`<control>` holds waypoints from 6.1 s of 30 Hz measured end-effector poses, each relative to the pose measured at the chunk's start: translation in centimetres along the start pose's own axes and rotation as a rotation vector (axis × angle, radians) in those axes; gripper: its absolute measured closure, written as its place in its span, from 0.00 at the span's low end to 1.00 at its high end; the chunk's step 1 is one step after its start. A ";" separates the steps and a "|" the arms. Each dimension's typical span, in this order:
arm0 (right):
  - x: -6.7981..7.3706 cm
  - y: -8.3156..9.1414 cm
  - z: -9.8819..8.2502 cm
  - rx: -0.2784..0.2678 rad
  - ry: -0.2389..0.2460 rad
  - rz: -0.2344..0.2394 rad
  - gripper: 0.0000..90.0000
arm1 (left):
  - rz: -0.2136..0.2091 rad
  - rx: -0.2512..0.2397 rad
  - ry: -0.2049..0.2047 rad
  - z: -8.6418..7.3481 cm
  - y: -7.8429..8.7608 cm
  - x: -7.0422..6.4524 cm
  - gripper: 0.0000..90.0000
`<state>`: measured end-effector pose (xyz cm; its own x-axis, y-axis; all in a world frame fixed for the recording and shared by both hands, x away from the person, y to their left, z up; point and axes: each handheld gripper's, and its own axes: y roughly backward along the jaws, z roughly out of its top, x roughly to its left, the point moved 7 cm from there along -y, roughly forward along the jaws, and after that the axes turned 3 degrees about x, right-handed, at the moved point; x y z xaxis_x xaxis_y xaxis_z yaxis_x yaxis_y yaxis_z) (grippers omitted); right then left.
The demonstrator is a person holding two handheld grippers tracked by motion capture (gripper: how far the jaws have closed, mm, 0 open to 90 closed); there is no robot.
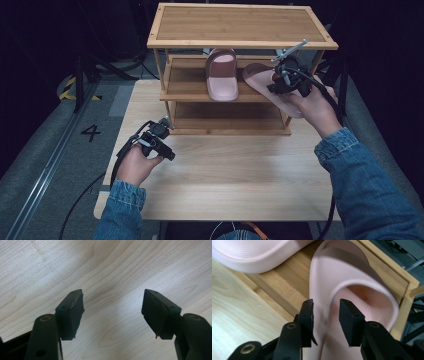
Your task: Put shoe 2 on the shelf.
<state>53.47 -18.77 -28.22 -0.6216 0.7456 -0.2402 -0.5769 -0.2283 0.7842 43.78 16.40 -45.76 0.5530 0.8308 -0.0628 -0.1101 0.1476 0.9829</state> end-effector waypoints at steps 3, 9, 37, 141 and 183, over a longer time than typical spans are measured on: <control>-0.1 1.2 -0.7 -0.013 -0.016 0.020 0.72 | -0.004 -0.004 0.005 0.2 -0.1 0.0 0.38; -0.5 3.8 -3.4 -0.026 -0.055 0.072 0.73 | -0.005 -0.002 -0.007 0.8 -0.2 -0.3 0.38; -1.0 4.2 -11.9 0.042 -0.144 0.115 0.89 | -0.007 0.015 -0.017 0.9 -0.5 -0.4 0.37; -2.3 1.4 -11.2 0.046 -0.165 0.172 0.66 | -0.006 -0.010 0.062 -1.9 0.4 1.2 0.37; -0.3 -7.0 -23.5 0.047 -0.213 0.214 0.45 | -0.046 -0.039 0.027 -1.9 0.0 1.3 0.37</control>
<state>45.21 -32.09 -47.07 -0.5983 0.7993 0.0553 -0.4166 -0.3693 0.8307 42.94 18.50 -46.21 0.5359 0.8367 -0.1131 -0.1176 0.2066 0.9713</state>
